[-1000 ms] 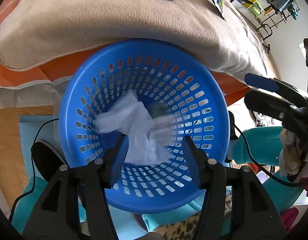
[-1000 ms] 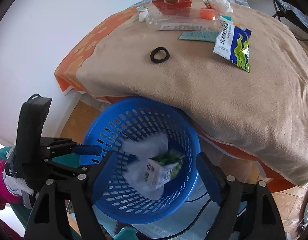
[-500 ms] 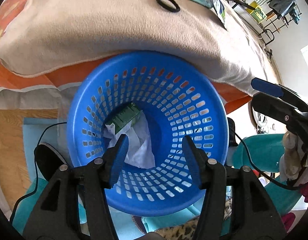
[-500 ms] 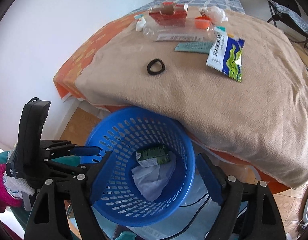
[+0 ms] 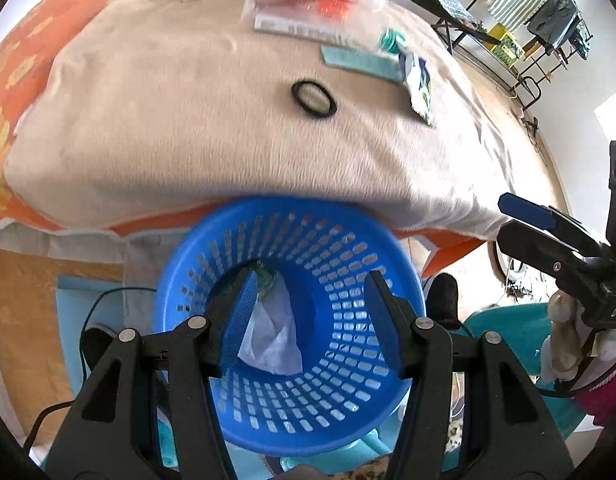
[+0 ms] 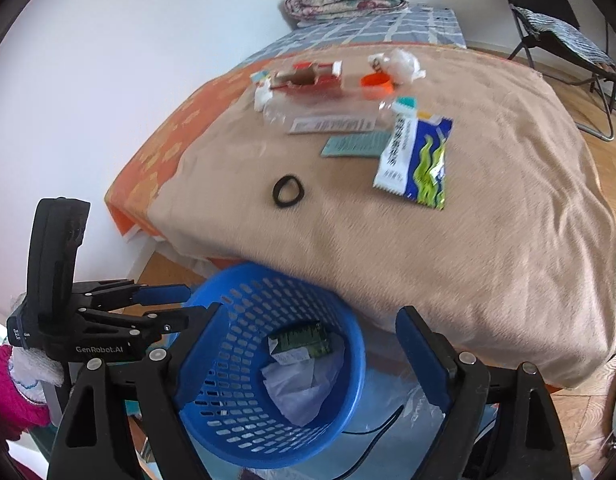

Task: Collect trash
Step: 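Move the left gripper to the black hair tie while the right gripper reaches the seaweed packet, then grasp the black hair tie with the left gripper while the right gripper grasps the blue packet, then carry hair tie and packet over the blue basket and open both grippers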

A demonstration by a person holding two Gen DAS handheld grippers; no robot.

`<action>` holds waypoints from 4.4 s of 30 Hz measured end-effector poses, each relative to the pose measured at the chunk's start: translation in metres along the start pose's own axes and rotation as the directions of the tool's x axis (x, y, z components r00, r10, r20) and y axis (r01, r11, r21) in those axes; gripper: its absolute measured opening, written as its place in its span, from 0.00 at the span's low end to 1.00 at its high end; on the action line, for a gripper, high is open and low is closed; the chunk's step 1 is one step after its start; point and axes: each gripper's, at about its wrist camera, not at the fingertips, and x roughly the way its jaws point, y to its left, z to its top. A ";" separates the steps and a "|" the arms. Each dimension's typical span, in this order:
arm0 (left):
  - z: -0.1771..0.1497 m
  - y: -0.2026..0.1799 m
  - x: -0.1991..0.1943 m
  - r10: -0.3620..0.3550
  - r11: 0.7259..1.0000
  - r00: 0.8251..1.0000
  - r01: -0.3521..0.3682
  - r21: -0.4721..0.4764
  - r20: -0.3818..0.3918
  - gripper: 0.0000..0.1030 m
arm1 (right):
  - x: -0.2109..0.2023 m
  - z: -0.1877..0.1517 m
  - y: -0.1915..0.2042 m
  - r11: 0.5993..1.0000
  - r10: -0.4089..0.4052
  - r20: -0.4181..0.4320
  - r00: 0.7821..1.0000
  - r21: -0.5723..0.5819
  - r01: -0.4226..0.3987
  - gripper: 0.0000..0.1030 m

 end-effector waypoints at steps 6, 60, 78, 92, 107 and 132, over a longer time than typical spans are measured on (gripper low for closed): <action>0.025 -0.003 -0.012 0.006 1.000 0.999 -0.006 -0.001 0.036 0.55 | -0.010 0.019 -0.016 0.999 -0.004 0.035 0.999 0.043 0.002 0.89; 0.130 -0.005 0.072 0.105 0.994 0.994 -0.106 0.026 0.023 0.14 | 0.100 0.130 -0.095 0.969 -0.083 -0.081 0.993 0.228 0.100 0.85; 0.128 0.018 0.043 0.061 0.998 0.994 -0.062 0.007 0.094 0.05 | 0.077 0.120 -0.100 0.971 -0.081 -0.027 0.996 0.225 0.085 0.54; 0.119 0.015 0.021 0.034 0.999 0.991 -0.038 0.027 0.132 0.05 | 0.054 0.117 -0.095 0.973 -0.073 0.016 0.997 0.219 0.068 0.54; 0.076 0.007 -0.034 -0.023 0.998 0.979 0.009 0.070 0.201 0.05 | -0.012 0.088 -0.046 0.995 0.004 0.113 0.994 0.099 -0.016 0.54; -0.016 0.024 -0.004 -0.040 0.999 0.998 0.040 0.012 0.052 0.05 | -0.001 -0.020 0.029 0.987 0.136 -0.041 0.990 -0.081 -0.139 0.54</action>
